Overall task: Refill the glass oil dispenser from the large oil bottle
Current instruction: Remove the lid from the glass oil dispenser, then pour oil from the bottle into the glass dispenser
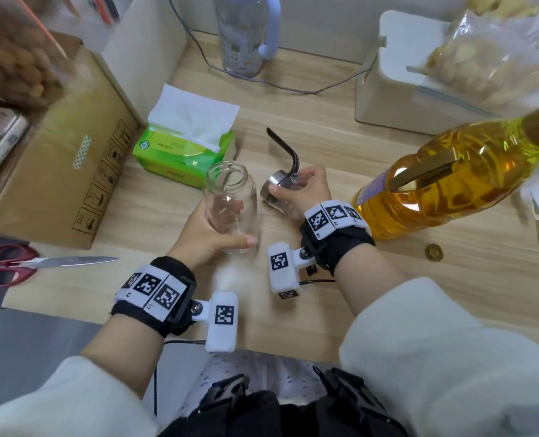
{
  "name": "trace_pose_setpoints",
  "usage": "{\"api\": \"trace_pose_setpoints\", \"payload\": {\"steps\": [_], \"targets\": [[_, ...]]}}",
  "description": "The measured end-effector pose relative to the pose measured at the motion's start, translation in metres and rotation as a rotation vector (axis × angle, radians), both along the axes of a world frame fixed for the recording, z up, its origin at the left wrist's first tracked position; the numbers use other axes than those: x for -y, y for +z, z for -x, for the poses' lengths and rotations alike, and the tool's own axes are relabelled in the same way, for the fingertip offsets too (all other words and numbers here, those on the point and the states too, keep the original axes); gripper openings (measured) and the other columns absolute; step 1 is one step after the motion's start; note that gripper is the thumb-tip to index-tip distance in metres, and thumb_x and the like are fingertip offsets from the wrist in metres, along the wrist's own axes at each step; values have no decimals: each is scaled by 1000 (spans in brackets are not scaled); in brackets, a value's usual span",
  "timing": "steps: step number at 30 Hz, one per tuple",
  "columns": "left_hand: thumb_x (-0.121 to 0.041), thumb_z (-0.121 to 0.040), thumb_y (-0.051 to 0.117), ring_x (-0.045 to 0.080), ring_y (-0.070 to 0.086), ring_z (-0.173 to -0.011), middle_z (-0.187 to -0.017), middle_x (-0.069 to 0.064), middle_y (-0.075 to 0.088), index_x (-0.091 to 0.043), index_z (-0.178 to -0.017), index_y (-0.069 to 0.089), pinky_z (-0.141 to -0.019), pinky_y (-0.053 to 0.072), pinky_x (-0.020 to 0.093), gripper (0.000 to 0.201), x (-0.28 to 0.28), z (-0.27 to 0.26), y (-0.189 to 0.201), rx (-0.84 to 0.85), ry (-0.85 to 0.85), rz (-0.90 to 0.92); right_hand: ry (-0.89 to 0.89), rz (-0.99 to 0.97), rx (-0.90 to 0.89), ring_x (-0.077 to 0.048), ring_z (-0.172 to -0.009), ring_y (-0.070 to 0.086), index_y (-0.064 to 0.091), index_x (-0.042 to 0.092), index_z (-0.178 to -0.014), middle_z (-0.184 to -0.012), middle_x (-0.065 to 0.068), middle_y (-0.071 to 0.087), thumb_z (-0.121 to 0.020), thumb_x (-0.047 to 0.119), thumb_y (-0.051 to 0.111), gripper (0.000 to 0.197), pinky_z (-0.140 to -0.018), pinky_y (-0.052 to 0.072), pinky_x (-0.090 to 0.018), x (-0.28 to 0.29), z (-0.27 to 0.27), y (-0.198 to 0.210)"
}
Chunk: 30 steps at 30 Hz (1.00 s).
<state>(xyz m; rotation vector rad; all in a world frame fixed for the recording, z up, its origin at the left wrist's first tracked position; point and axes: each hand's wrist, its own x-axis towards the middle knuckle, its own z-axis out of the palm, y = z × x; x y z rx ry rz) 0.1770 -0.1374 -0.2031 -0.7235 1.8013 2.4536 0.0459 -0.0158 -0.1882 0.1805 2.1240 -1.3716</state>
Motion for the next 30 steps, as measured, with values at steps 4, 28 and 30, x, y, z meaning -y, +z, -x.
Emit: {"api": "trace_pose_setpoints", "payload": {"steps": [4,28,30], "targets": [[-4,-35,81,-5,62,-86,-83,-18,70,-22,-95,56,-75,50,15,68,-9,5,2,-6,-94,12,99,-120,-64,-27,-136,34,18,11,-144,-148,-14,33,-75,27,74,91,-112,28,-35,-11,3,8],[-24,-43,86,28,52,-119,-129,21,52,-2,-128,37,-101,43,34,101,-87,60,-7,-34,-231,299,89,-292,-471,-19,-117,48,43,9,-128,-127,-6,53,-88,26,56,45,-87,34,-22,-120,-18,116],[-11,-50,85,19,53,-115,-127,15,51,-2,-128,35,-99,42,23,93,-89,60,-11,-24,-232,309,18,-193,-455,-16,-123,44,39,10,-130,-133,-5,48,-87,21,58,49,-91,32,-19,-116,-20,109]]}}
